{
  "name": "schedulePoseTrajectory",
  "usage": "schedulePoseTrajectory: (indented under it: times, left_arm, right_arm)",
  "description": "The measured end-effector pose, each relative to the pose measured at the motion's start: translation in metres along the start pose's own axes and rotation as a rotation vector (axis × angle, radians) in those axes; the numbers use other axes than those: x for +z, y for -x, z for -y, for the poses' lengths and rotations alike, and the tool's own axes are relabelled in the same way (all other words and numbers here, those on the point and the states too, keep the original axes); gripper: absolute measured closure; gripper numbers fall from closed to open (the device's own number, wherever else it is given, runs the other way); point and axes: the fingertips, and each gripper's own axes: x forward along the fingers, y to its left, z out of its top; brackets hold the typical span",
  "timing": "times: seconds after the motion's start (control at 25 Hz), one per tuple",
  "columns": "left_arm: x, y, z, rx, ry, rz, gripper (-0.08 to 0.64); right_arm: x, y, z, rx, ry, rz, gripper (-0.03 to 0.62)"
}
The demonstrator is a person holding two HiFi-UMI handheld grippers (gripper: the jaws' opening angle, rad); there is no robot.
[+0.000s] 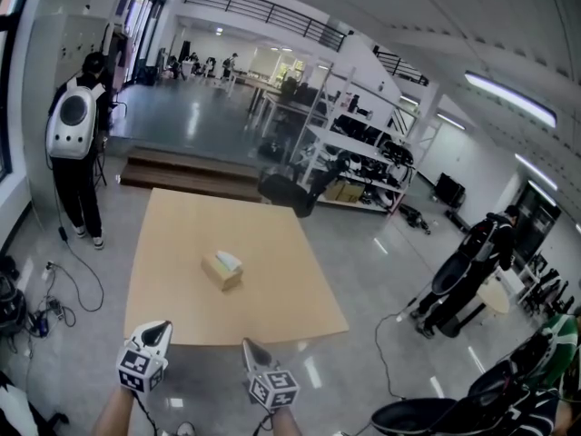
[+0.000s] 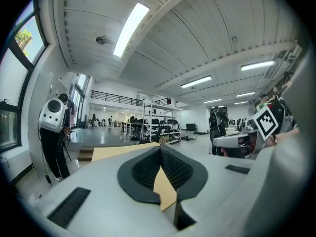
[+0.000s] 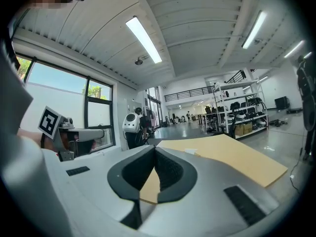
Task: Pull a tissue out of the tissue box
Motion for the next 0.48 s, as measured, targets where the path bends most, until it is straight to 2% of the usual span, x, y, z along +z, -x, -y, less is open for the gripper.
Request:
schedulePoseTrajectory:
  times: [0.48]
  left_arm:
    - [0.002,-0.05,-0.035,-0.021,-0.004,-0.003,0.552]
  right_arm:
    - [0.011,-0.05,0.024,-0.03,0.001,0.013,0.581]
